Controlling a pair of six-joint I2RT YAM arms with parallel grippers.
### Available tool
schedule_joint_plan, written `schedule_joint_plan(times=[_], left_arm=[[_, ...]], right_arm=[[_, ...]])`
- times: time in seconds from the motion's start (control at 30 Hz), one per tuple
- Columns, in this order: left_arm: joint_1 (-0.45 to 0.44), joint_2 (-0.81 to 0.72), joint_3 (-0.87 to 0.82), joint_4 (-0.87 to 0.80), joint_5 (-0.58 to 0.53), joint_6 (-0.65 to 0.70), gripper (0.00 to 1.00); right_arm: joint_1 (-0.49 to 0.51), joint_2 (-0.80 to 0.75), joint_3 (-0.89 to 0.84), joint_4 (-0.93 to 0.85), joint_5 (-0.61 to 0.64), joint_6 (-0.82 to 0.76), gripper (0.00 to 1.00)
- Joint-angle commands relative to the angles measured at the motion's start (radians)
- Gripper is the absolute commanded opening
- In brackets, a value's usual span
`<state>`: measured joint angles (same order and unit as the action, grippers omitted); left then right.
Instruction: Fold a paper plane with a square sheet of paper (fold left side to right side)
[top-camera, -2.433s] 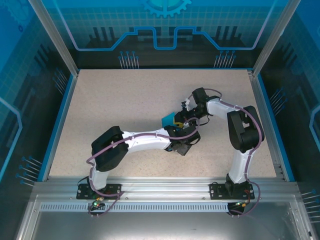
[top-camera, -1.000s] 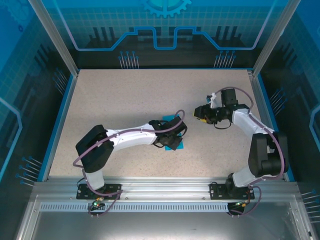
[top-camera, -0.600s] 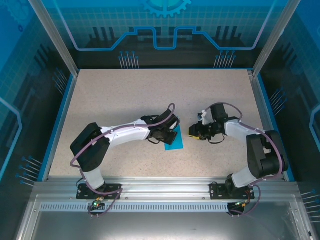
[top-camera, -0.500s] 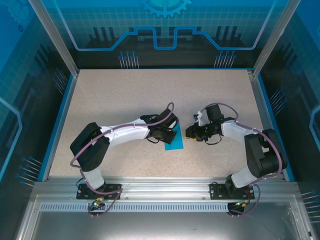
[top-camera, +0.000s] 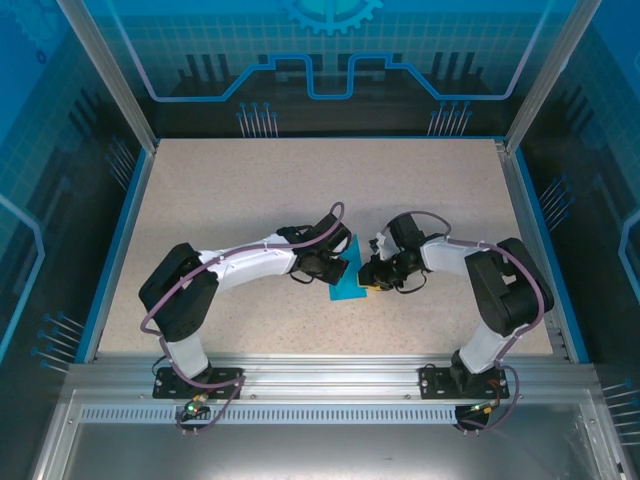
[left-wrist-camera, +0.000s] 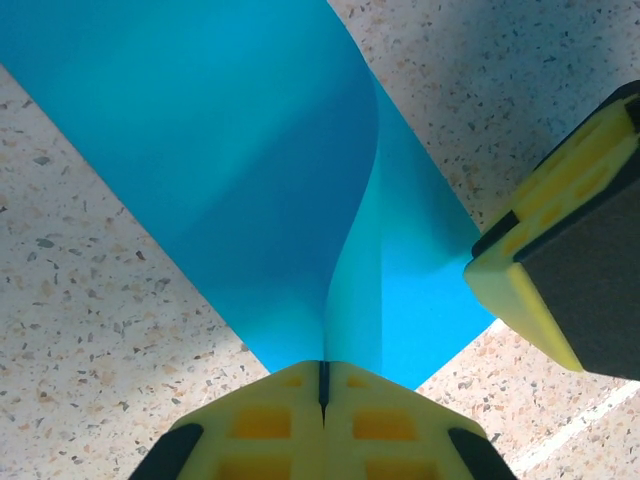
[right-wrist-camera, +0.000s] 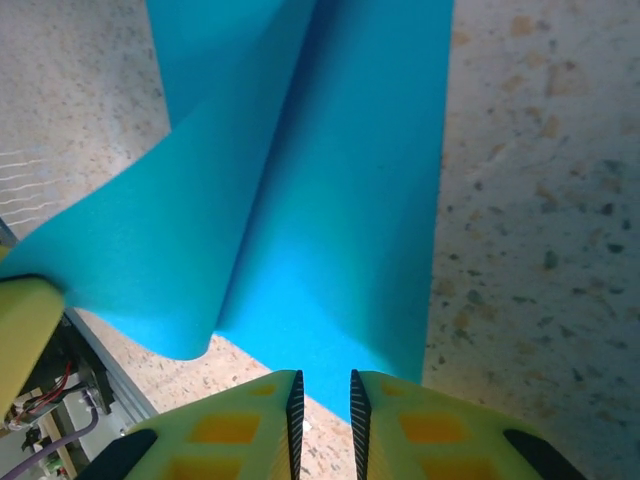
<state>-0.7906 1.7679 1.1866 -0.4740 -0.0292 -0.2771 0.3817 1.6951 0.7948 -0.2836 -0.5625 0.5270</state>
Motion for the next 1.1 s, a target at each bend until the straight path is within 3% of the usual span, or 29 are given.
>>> schedule_joint_plan(times=[0.0, 1.07], left_arm=[[0.014, 0.012, 0.019, -0.027, -0.011, 0.023, 0.05], [0.040, 0.130, 0.089, -0.049, -0.056, 0.046, 0.06]], right_arm=[[0.019, 0.024, 0.027, -0.056, 0.029, -0.018, 0.22], [0.029, 0.071, 0.041, -0.115, 0.069, -0.051, 0.22]])
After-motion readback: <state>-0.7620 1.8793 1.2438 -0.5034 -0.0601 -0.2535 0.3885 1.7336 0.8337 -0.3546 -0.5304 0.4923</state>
